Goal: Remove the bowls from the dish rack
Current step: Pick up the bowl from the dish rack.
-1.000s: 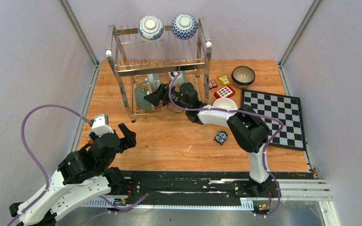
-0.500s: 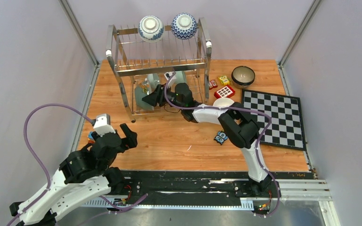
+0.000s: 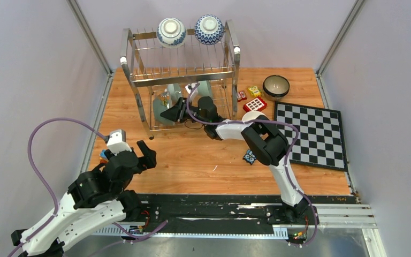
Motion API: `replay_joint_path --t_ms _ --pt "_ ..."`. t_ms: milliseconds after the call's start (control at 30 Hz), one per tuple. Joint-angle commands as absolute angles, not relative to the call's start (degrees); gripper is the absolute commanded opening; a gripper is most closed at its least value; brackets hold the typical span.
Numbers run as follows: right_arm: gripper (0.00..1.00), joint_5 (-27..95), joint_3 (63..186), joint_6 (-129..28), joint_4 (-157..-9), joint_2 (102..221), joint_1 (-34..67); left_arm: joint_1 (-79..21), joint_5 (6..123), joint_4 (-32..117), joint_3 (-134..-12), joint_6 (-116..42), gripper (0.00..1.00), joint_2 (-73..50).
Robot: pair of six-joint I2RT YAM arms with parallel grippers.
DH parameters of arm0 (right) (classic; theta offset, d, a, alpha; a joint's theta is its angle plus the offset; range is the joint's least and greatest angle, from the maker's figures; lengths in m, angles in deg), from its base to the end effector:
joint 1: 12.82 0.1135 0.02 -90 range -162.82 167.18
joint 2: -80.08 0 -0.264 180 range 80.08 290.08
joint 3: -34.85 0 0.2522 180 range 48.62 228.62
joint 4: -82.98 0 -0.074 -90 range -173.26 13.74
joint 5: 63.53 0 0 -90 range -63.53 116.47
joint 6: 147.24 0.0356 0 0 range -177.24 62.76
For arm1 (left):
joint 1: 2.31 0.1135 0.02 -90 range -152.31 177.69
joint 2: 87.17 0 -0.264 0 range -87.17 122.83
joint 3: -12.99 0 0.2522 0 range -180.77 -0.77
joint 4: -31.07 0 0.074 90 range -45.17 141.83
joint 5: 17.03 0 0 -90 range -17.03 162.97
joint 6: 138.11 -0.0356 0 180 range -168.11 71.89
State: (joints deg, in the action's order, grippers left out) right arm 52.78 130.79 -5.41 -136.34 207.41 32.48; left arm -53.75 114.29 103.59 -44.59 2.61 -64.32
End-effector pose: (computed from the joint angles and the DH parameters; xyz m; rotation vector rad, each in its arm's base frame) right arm 0.3407 0.3667 0.2067 -0.3456 1.6594 1.6633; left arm 0.0580 -0.0351 0.2980 -0.3619 2.0298 -0.2927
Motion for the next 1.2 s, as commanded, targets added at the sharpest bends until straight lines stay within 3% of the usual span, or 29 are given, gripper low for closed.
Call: replay_joint_path --t_ms 0,233,467,1167 --pt "0.36 56.1 133.3 -0.8 -142.5 209.9 31.1 -53.3 114.0 102.4 -43.9 1.8 1.0 -63.9" --pt "0.23 57.8 134.6 0.2 -142.5 210.9 31.0 -53.4 114.1 102.6 -43.9 2.0 1.0 -64.1" --pt "0.04 59.0 135.9 2.1 -143.6 212.1 30.8 -53.4 114.1 102.7 -43.9 2.2 1.0 -64.2" --pt "0.03 60.8 139.3 13.2 -156.7 214.2 29.8 -53.3 114.4 102.7 -43.8 2.5 1.0 -65.5"
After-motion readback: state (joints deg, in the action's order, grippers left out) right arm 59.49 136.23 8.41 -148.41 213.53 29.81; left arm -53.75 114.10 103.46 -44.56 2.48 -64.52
